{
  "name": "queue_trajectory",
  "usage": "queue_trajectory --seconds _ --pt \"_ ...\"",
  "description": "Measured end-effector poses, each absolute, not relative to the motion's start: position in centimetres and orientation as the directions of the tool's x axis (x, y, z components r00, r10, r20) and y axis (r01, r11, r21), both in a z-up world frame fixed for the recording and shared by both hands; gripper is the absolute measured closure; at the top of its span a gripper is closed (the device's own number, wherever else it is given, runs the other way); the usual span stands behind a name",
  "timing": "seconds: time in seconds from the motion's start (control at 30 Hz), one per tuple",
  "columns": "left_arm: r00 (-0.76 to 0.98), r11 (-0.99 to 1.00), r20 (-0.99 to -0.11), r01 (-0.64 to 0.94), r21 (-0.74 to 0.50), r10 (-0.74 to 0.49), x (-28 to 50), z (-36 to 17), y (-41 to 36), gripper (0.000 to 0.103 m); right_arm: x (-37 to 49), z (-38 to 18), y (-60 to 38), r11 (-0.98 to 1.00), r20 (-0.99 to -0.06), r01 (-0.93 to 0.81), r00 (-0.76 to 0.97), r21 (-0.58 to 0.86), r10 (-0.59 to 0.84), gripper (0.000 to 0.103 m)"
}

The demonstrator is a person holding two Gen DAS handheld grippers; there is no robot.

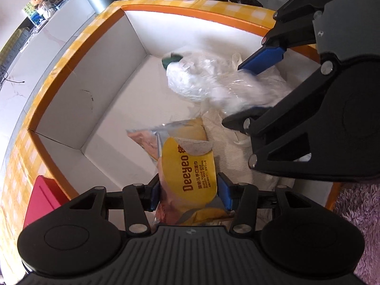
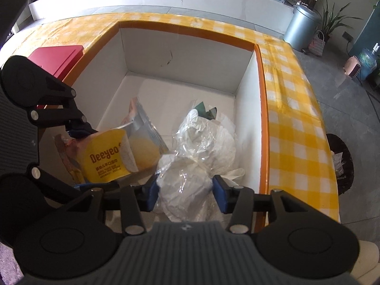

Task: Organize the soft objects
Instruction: 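Open the left tool to drop the packet while the right tool releases the bag bundle, then withdraw both open tools from the box back toward the remaining items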

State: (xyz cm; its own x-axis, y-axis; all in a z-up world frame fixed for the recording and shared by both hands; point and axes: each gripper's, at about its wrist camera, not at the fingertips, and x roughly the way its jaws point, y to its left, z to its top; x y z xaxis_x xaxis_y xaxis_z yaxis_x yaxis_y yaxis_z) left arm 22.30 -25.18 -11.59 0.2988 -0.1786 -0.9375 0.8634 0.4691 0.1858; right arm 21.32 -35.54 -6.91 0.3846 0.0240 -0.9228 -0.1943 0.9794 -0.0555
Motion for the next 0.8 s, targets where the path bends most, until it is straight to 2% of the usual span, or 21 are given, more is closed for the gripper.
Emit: queue_trajectory --seconds 0.07,0.27,0.37,0.47,0.8 --pt "0.316 0.469 -0.932 0.86 0.202 -0.177 22.2 -11.3 -25.0 0.037 21.2 -6.6 -35.4 0.978 -0.923 -0.199 0.385 -0.067 0.016 0.041" --pt "0.343 0.47 -0.918 0.855 0.219 -0.197 21.6 -9.6 -24.5 0.033 20.8 -5.4 -35.1 0.974 -0.924 -0.203 0.383 -0.097 -0.012 0.041" --pt "0.36 0.477 -0.909 0.849 0.227 -0.209 21.1 -8.4 -24.0 0.033 20.4 -4.4 -35.0 0.974 -0.917 -0.196 0.397 -0.111 -0.025 0.037" --pt "0.383 0.488 -0.896 0.84 0.236 -0.225 20.6 -7.1 -23.3 0.033 19.8 -3.1 -34.8 0.973 -0.907 -0.189 0.418 -0.132 -0.042 0.036" --pt "0.501 0.576 -0.811 0.774 0.263 -0.304 17.6 -1.5 -19.2 0.033 16.9 1.8 -33.1 0.981 -0.849 -0.107 0.522 -0.162 -0.083 0.036"
